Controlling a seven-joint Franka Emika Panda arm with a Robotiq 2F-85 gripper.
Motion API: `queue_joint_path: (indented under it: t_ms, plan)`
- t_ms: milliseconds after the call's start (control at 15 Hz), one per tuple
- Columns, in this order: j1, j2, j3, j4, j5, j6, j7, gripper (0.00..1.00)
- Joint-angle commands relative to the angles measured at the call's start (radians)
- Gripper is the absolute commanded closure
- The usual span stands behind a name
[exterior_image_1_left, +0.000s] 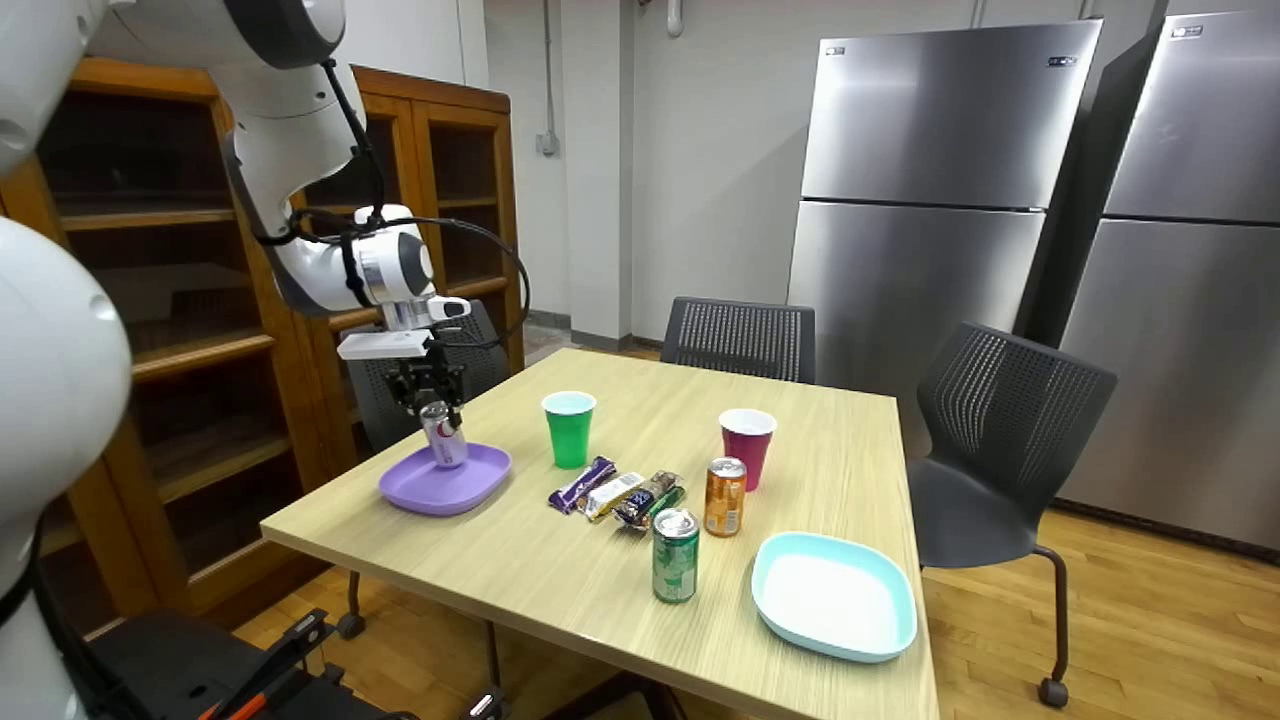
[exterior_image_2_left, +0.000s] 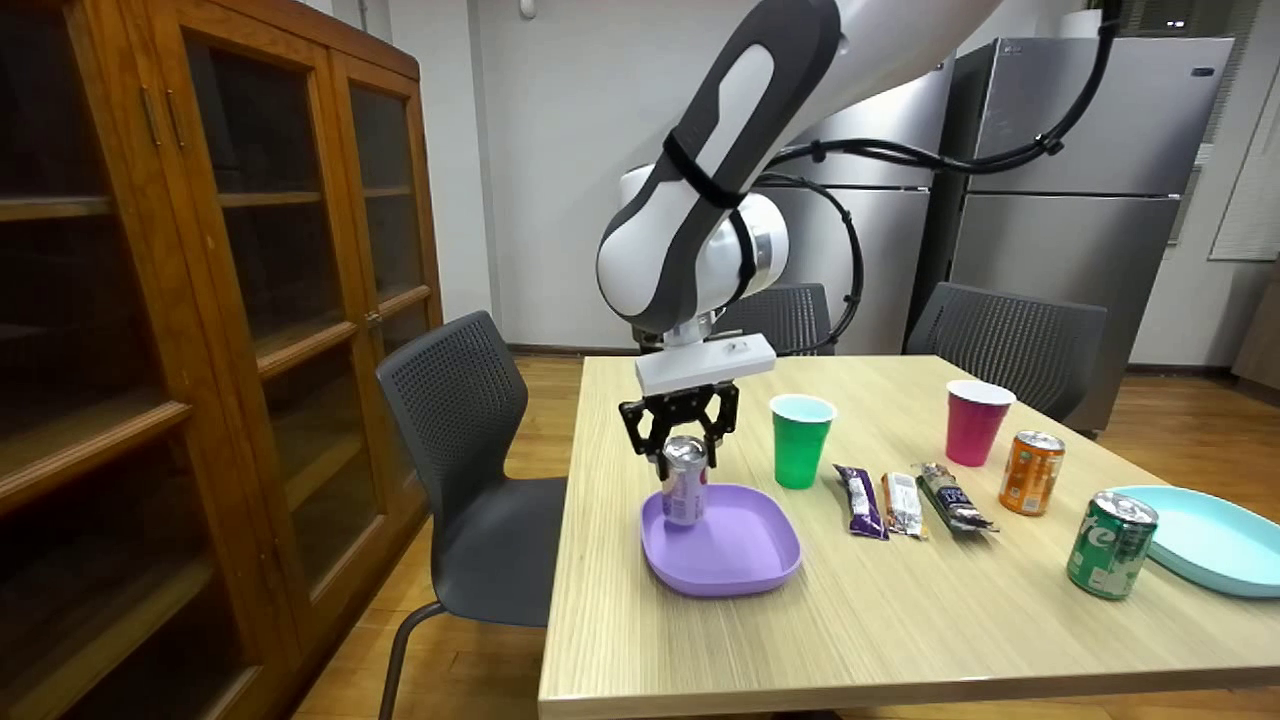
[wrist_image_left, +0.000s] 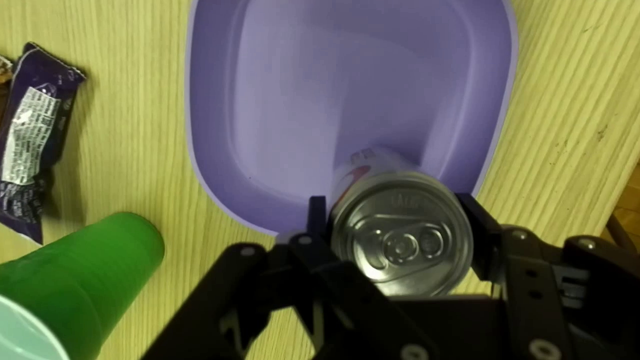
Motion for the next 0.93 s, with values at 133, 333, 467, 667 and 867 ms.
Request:
queue_joint_path:
  t_ms: [133,333,467,667,867]
  plan:
    - [-0.008,0.059,0.011,0.111,0.023,-0.086,-0.019,0.61]
    - [-0.011,0.065,0.012,0.131,0.029,-0.105,-0.020,0.10]
    - [-0.013,0.060,0.010,0.134,0.031,-0.106,-0.016,0.01]
    - [-0.012,0.040,0.006,0.122,0.027,-0.097,-0.008,0.00]
    - [-0.014,0.012,0.002,0.096,0.024,-0.080,-0.001,0.00]
